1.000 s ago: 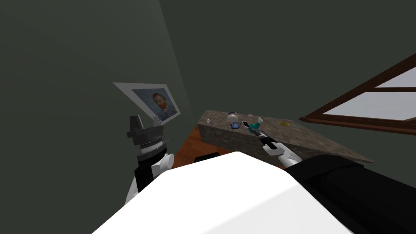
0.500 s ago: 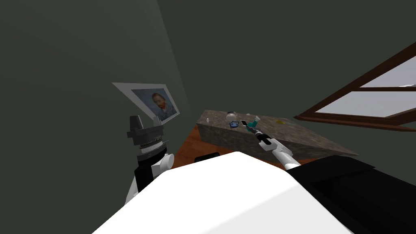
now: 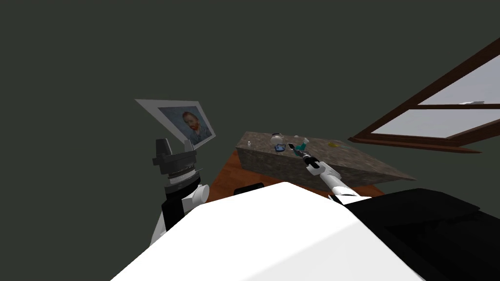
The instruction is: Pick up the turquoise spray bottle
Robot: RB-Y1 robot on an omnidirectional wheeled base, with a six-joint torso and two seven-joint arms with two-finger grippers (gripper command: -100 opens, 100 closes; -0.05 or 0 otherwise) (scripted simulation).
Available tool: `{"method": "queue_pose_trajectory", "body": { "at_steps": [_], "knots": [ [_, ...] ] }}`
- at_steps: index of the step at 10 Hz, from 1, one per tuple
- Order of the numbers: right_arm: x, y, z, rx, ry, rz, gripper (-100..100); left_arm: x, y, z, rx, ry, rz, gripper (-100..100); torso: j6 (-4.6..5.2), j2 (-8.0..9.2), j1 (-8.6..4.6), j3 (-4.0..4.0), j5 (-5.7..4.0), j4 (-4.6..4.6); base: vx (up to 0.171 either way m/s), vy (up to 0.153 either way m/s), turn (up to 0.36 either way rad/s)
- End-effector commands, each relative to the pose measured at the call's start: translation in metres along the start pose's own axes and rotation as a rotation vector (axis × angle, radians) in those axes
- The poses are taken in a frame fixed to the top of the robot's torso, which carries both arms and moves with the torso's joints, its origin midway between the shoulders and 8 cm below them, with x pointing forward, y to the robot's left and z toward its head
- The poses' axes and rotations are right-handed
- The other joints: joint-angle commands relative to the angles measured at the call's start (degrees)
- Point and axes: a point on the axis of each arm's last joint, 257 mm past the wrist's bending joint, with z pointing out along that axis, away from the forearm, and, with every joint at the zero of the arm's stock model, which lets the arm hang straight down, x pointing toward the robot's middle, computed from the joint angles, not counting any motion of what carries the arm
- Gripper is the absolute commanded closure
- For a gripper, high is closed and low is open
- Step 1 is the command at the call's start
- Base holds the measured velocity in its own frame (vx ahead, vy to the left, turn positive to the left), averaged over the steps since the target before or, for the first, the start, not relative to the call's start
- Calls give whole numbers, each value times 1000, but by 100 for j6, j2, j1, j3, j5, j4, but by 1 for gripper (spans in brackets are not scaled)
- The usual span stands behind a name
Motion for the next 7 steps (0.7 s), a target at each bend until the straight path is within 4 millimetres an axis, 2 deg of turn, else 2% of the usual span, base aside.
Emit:
{"method": "queue_pose_trajectory", "body": {
  "at_steps": [1, 2, 4, 5, 7],
  "knots": [
    [4, -6, 2, 14, 9, 6, -100, 0, 0, 0, 0, 0, 0, 0, 0, 0, 0, 0, 0, 0, -6, 2, 13],
    [-3, 6, 15, -16, 6, -20, -100, 0, 0, 0, 0, 0, 0, 0, 2, -6, -2, -4, -1, -2, -43, 13, -86],
    [-3, 3, 22, 4, 8, -2, -100, 0, 0, 0, 0, 0, 0, 0, 1, 4, 3, 2, 0, 1, -36, 14, -21],
    [-8, 10, 32, -16, 12, -31, -100, 0, 0, 0, 0, 0, 0, 0, 1, 0, 1, 0, 0, 0, -48, 3, -71],
    [-14, 10, 41, -3, 5, -13, -100, 0, 0, 0, 0, 0, 0, 0, 2, 6, 2, 3, 0, 1, -38, 13, -24]
  ]
}}
